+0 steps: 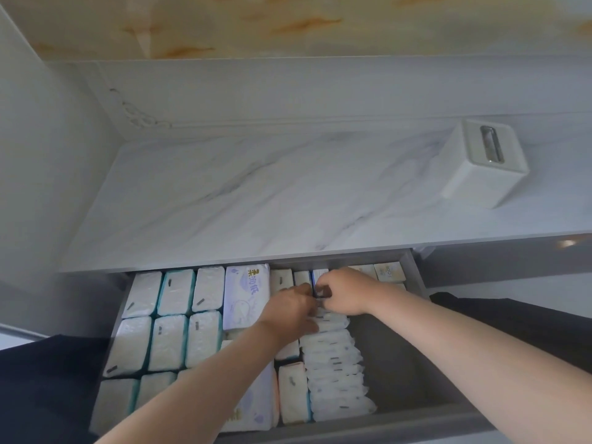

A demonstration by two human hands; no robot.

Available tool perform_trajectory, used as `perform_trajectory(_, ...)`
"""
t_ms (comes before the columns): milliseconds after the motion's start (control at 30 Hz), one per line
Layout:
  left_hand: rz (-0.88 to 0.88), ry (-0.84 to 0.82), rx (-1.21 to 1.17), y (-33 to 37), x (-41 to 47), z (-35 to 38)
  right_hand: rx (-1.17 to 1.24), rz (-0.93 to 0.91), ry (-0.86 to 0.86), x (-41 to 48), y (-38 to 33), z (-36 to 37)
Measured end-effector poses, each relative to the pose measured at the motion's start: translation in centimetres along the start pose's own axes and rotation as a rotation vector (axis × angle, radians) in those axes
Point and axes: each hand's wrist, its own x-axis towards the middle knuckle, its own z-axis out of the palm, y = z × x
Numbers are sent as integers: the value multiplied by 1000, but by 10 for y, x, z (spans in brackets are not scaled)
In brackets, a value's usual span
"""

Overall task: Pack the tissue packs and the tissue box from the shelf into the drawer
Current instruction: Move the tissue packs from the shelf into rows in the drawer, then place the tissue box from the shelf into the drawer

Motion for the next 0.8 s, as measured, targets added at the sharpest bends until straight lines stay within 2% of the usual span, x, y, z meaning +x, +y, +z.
perform_trajectory(133, 37, -6, -90, -11, -3, -4, -204, -92, -47, -14, -1, 38)
perform_trajectory(233, 80, 110, -17, -5, -9, 1, -208, -129, 96, -16, 3, 55)
perform_trajectory(267, 72, 72, 50, -1, -11, 4, -161, -115, 172, -17, 3, 59)
perform_trajectory(367, 11, -184, 241, 3, -16, 14, 134, -18, 378, -29, -7, 75)
perform_trajectory(467, -49, -254, 247, 7, -18, 12, 511, 232, 473, -44, -25, 85)
perform_trajectory(533, -67, -232, 189, 14, -20, 9, 713, 359, 401, -49, -30, 88)
perform_trajectory(667, -43, -226, 176, 23, -27, 12, 1053, 345, 202, -60, -32, 85)
perform_trajectory(733, -54, -250, 190, 24, -33, 16, 999, 367, 93, -62, -31, 79)
perform_trajectory(800, -46, -271, 232, 23, -37, 18, 796, 383, -4, -62, -30, 70)
